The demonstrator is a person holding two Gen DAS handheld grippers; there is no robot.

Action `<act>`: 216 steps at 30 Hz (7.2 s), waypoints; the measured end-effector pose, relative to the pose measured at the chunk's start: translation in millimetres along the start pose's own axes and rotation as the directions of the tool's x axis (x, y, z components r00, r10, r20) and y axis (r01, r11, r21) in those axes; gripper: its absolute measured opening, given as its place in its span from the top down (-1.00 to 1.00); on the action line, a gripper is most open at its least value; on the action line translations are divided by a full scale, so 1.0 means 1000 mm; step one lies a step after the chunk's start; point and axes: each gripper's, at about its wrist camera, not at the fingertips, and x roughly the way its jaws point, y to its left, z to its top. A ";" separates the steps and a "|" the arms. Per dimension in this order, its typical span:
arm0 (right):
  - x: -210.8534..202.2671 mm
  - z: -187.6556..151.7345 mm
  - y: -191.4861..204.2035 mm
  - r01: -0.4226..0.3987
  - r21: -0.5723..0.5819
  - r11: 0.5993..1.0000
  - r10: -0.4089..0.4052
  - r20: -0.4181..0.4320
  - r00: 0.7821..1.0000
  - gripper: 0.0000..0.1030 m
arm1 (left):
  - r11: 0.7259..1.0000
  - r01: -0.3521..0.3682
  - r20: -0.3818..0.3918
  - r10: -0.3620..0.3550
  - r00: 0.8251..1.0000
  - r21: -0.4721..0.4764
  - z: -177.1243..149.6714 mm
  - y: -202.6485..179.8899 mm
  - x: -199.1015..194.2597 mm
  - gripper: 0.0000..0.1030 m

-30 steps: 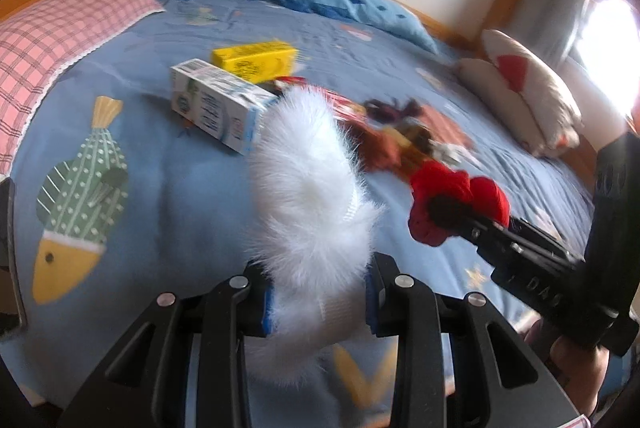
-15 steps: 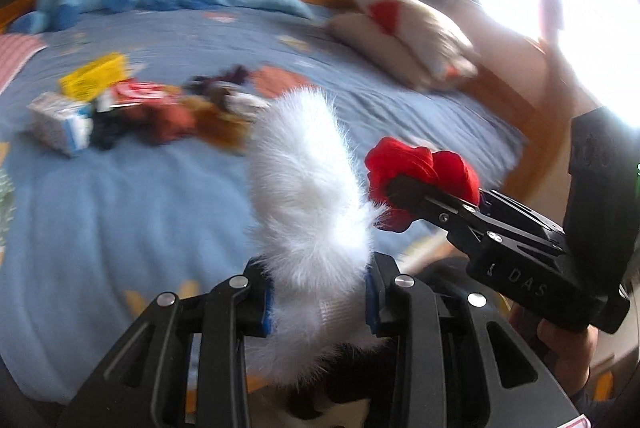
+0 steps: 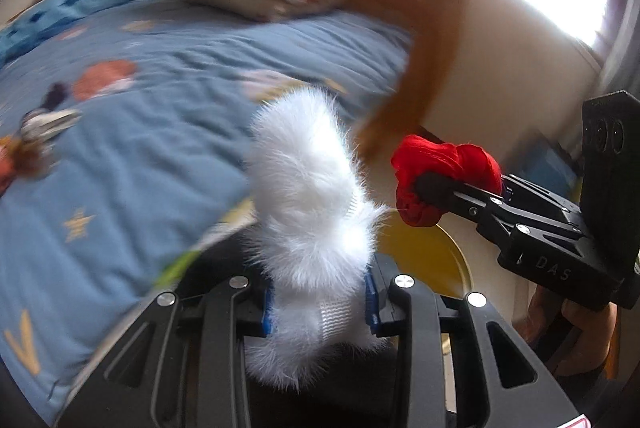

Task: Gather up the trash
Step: 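Carry both items over the yellow bucket and open both tools, then move both open tools back over the bed, then grasp the white milk carton with the left tool while the right tool grasps the brown sock, then carry carton and sock over the yellow bucket and open both tools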

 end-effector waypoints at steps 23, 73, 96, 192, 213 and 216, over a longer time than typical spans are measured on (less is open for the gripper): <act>-0.047 -0.074 -0.136 0.259 0.192 0.947 -0.246 -0.091 0.965 -0.60 | 0.960 0.185 -0.318 -0.111 0.942 0.211 -0.020 -0.111 0.123 -0.79; 0.086 0.052 0.174 -0.277 -0.237 0.931 0.298 0.056 0.953 -0.84 | 0.807 -0.443 0.198 0.544 0.815 -0.390 -0.027 0.173 -0.159 -0.92; 0.201 0.075 0.332 -0.414 -0.433 0.801 0.450 -0.022 0.893 -0.84 | 0.589 -0.476 0.102 0.692 0.715 -0.654 -0.054 0.322 -0.203 -0.92; 0.047 0.031 0.076 -0.287 -0.073 0.955 0.289 0.012 0.957 0.51 | 0.968 -0.107 0.075 0.127 0.989 -0.226 -0.016 0.085 -0.048 0.20; -0.036 -0.101 -0.128 0.154 0.242 0.958 -0.132 -0.105 0.986 0.50 | 0.977 0.188 -0.274 -0.153 0.949 0.106 -0.038 -0.109 0.105 0.20; -0.037 -0.105 -0.138 0.195 0.258 0.946 -0.172 -0.111 0.979 0.37 | 0.975 0.195 -0.302 -0.155 0.941 0.107 -0.043 -0.115 0.117 0.09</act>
